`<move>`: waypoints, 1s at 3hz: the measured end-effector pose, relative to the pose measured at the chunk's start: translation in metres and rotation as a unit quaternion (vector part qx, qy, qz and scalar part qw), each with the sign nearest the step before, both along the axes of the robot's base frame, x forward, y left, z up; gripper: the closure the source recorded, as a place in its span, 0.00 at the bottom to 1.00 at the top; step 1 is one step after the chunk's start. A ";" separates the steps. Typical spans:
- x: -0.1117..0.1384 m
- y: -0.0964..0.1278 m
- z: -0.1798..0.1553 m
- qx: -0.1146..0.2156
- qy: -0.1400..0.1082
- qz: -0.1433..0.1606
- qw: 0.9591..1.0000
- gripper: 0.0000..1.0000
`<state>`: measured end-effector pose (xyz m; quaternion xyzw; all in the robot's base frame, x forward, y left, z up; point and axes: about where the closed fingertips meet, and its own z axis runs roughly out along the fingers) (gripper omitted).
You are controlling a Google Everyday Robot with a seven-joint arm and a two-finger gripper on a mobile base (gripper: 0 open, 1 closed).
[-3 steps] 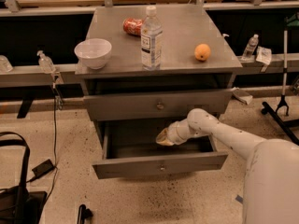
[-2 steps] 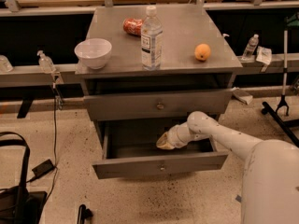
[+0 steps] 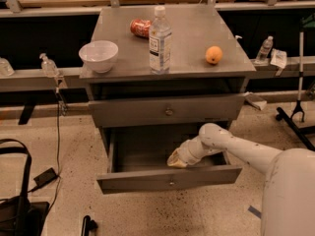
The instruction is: Open middle drawer
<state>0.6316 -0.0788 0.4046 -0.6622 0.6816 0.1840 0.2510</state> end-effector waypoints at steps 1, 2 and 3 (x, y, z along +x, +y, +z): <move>0.000 0.000 0.000 0.000 0.000 0.000 1.000 1.00; -0.024 -0.009 0.010 -0.001 0.006 0.008 1.000 1.00; -0.031 -0.011 0.016 0.001 0.005 0.011 1.000 1.00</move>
Offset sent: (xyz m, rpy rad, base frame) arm -0.0634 -0.0290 0.0324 -0.0058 0.0279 0.0395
